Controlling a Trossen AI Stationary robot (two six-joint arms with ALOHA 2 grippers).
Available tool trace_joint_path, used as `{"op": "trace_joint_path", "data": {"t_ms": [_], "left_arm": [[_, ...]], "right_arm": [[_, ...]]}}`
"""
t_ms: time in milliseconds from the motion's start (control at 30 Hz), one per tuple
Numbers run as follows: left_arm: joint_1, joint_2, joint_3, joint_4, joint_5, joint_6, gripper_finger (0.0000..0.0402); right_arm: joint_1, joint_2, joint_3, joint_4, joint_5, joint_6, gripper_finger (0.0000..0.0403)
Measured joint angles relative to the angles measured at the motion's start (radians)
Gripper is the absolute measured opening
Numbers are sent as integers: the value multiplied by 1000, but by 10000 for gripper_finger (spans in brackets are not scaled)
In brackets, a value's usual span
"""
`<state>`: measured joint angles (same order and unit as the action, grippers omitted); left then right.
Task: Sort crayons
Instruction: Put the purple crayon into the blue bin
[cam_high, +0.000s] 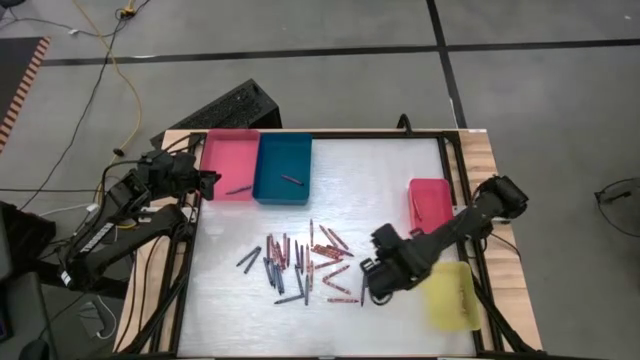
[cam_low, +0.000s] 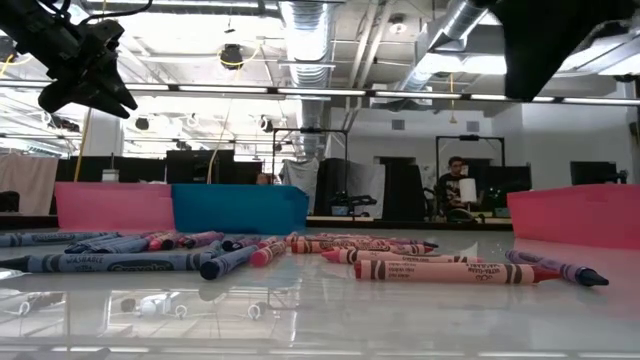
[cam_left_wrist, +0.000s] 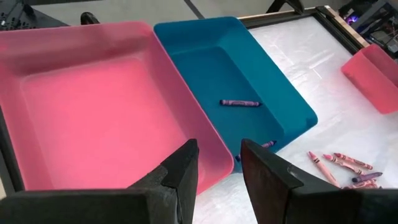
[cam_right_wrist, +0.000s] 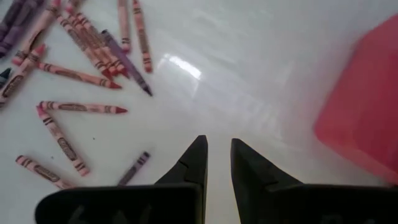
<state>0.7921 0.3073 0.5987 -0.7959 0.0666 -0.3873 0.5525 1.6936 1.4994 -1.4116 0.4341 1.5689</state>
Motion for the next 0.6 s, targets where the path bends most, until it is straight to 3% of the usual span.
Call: {"op": "trace_joint_path", "data": {"t_ms": [200,400,600], "left_arm": [[0,0,0,0,6,28,110],[0,0,0,0,12,28,110],[0,0,0,0,26,28,110]], "right_arm": [[-40,62,0,115,-65,-57,81],[-29,124,0,216,-168,-40,136],[-3,147,-1,240,-176,45,181]]}}
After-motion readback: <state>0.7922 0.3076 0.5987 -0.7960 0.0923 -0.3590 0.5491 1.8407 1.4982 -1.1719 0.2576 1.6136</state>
